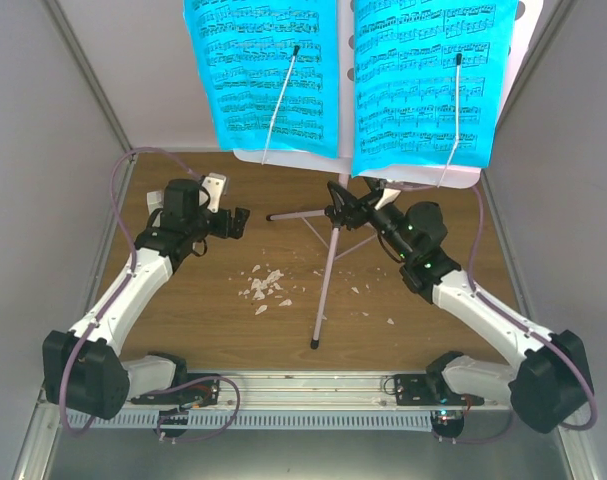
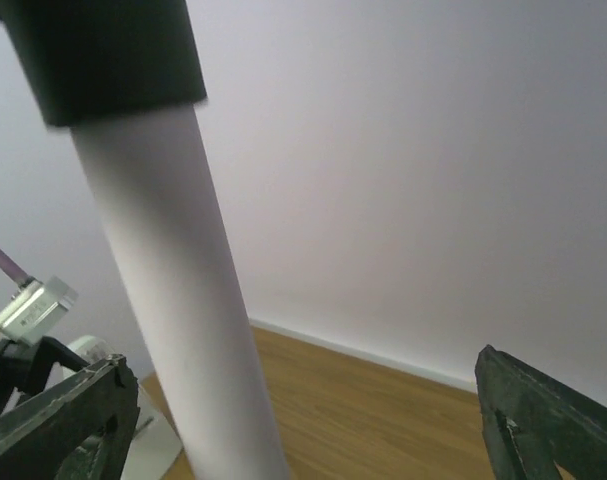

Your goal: Pack up the instrument practice props

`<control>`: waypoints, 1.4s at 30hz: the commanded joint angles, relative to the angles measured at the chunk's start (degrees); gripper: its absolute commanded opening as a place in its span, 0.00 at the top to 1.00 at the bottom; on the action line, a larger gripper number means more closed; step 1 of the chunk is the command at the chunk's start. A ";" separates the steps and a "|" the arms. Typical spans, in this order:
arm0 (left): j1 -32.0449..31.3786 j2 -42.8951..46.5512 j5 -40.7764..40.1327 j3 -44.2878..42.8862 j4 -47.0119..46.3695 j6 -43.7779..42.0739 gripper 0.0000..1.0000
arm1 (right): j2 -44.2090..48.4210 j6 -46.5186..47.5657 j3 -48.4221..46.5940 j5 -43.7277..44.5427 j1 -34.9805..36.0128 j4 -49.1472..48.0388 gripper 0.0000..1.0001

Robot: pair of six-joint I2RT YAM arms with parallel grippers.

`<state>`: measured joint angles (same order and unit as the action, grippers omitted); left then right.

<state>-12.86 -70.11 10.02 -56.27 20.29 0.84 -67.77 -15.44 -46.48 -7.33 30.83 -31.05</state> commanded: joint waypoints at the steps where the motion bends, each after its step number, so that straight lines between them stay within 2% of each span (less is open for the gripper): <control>1: -0.48 2.80 -3.30 1.60 -4.17 -0.49 0.01 | 5.50 -2.17 4.35 4.82 -0.13 4.67 0.05; 6: -0.45 5.67 -7.22 3.09 -5.95 -0.49 0.01 | 13.41 -5.16 9.83 6.56 -3.01 11.39 0.00; 10: 0.18 9.07 -11.12 4.32 -7.81 -0.49 0.01 | 18.45 -9.18 13.49 -0.07 -11.76 18.09 0.00; 14: 5.72 16.62 -1.05 5.19 -9.89 6.08 0.01 | 21.99 -13.24 13.80 -7.56 -25.72 26.58 0.00; 17: 7.82 22.52 2.73 3.90 -7.19 12.12 0.01 | 25.90 -13.47 10.90 -8.04 -33.76 32.84 0.00; 20: 7.94 24.86 5.45 -1.88 -1.48 12.45 0.01 | 26.58 -13.82 4.32 -9.76 -38.89 38.07 0.00; 24: 7.93 22.91 13.93 -13.33 6.43 13.48 0.01 | 24.99 -14.14 -9.17 -12.64 -40.13 43.43 0.00; 29: 7.90 22.38 26.58 -21.23 6.20 15.90 0.01 | 26.43 -14.12 -22.37 -13.43 -40.13 47.47 0.00; 32: 7.73 20.29 32.66 -26.04 7.02 15.99 0.05 | 26.54 -12.03 -30.43 -16.00 -40.07 51.19 0.02; 34: 7.20 19.10 32.75 -28.51 7.54 16.52 0.09 | 25.52 -10.64 -35.32 -18.07 -40.14 54.86 0.03; 37: 6.42 18.70 32.08 -29.80 6.44 16.48 0.10 | 24.09 -9.56 -39.86 -18.24 -40.13 59.44 0.03; 42: 4.55 16.16 32.70 -30.35 4.29 16.40 0.09 | 25.01 -10.85 -37.79 -17.33 -40.13 58.85 0.04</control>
<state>-6.81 -51.77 40.58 -85.45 26.39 16.49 -42.22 -26.15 -86.41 -24.10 -9.06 23.40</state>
